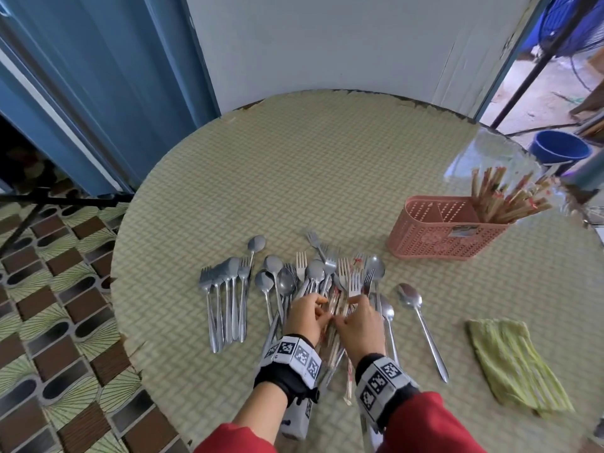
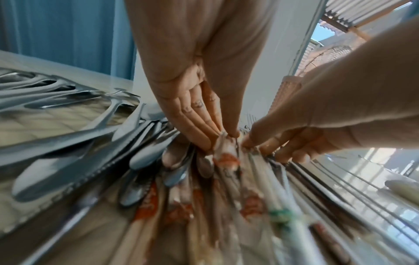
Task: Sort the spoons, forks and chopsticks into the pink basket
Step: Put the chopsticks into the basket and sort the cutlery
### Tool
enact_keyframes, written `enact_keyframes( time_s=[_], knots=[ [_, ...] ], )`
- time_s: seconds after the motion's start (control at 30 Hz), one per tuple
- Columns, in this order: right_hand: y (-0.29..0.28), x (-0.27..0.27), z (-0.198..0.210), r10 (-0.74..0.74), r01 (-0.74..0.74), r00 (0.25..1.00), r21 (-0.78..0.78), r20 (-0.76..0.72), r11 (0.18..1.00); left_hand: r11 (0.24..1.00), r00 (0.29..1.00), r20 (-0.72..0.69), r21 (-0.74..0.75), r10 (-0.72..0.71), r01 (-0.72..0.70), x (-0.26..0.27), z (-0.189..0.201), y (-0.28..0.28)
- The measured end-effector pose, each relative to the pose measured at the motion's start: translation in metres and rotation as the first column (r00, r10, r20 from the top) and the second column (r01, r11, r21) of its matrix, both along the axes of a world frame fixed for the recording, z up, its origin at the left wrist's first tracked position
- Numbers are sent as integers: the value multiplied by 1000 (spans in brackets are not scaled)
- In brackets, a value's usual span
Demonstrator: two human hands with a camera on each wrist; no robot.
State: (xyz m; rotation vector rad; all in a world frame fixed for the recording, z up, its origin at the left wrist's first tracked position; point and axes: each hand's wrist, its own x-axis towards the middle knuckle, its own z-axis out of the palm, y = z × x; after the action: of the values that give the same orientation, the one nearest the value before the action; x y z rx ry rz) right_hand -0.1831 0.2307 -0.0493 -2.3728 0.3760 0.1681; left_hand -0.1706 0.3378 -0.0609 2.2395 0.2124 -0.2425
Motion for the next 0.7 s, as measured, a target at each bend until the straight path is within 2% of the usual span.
enact_keyframes(
  time_s=[0.13,0.27,0.37,0.47,0.57,0.63,0.7],
  knots=[
    [-4,3,-1,-89,87,996,-58,-27,994,998,1000,-15,53,-19,19,1,0,-2],
    [-7,-3,0,-51,51,999,-68,1,996,991,999,-4,126,-47,47,1,2,-7],
    [-12,0,2,-78,78,997,27,4,997,985,999,-15,163,-52,54,2,6,-10],
    [-19,3,10,-137,144,989,152,-57,978,983,998,-68,181,-19,31,2,12,-13],
    [-31,3,23,-198,227,972,299,-123,927,994,998,-33,100,51,-47,-2,20,-23],
    [-42,4,31,-212,220,975,311,-60,925,992,993,-35,61,109,-107,-4,22,-32],
    [-55,5,33,-243,227,970,357,-1,906,993,991,-78,51,112,-108,-4,20,-41]
  ],
)
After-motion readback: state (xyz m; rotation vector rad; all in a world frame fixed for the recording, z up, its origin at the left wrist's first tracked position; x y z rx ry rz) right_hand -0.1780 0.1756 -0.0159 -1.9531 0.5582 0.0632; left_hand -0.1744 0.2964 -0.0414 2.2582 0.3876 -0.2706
